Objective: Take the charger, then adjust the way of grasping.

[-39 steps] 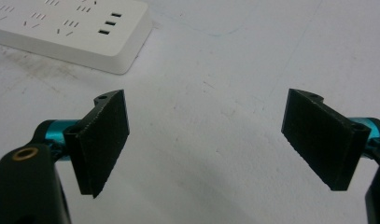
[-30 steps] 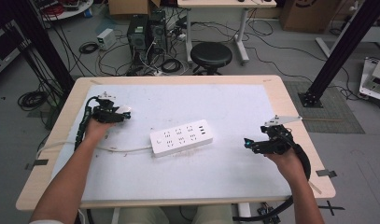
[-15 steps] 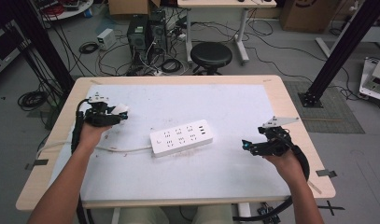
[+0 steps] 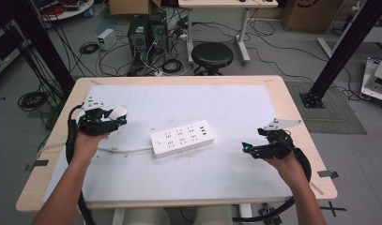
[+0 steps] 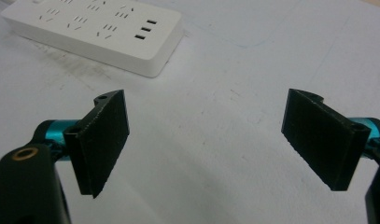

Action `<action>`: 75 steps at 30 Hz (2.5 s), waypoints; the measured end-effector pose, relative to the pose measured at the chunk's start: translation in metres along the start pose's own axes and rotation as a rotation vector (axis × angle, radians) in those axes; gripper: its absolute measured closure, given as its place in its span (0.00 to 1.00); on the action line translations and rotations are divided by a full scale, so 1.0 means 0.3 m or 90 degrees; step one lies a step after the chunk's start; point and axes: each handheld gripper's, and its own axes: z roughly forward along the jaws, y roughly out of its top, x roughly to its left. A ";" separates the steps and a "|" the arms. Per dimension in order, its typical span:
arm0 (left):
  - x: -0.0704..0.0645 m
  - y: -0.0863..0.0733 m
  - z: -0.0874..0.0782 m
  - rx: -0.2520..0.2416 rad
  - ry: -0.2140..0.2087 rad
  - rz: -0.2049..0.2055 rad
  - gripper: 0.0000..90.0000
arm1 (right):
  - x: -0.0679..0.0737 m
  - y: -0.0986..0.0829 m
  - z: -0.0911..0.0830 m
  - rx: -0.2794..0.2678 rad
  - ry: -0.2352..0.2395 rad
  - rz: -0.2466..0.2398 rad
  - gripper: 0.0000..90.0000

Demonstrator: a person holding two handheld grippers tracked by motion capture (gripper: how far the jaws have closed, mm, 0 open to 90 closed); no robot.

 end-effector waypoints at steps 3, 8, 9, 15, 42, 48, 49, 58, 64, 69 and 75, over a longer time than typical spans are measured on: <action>-0.025 0.005 -0.027 -0.010 -0.013 0.019 0.47 | 0.013 0.003 -0.002 -0.003 0.002 -0.005 0.17; -0.058 0.009 -0.055 -0.032 -0.051 0.035 0.47 | 0.027 0.009 0.006 0.004 0.009 -0.016 0.17; -0.065 0.009 -0.058 -0.034 -0.057 0.040 0.47 | 0.028 0.011 0.008 0.001 0.010 -0.018 0.17; -0.103 0.015 -0.072 -0.050 -0.090 0.070 0.47 | 0.037 0.030 0.001 0.004 0.016 -0.020 0.17; -0.304 0.026 -0.066 -0.065 -0.233 0.233 0.47 | 0.142 0.160 0.043 0.029 0.137 -0.068 0.17; -0.320 0.013 -0.050 -0.061 -0.248 0.240 0.47 | 0.150 0.178 0.074 0.043 0.158 -0.049 0.17; -0.322 0.011 -0.048 -0.063 -0.250 0.245 0.47 | 0.151 0.178 0.079 0.045 0.166 -0.042 0.17; -0.375 0.002 -0.019 -0.070 -0.281 0.294 0.47 | 0.174 0.198 0.114 0.033 0.255 0.014 0.17; -0.401 -0.002 -0.009 -0.067 -0.293 0.322 0.47 | 0.187 0.216 0.129 0.036 0.279 0.041 0.18; -0.412 -0.010 0.002 -0.071 -0.301 0.329 0.47 | 0.191 0.223 0.141 0.041 0.298 0.066 0.18; -0.426 -0.014 0.017 -0.084 -0.310 0.349 0.47 | 0.206 0.235 0.162 0.056 0.323 0.089 0.18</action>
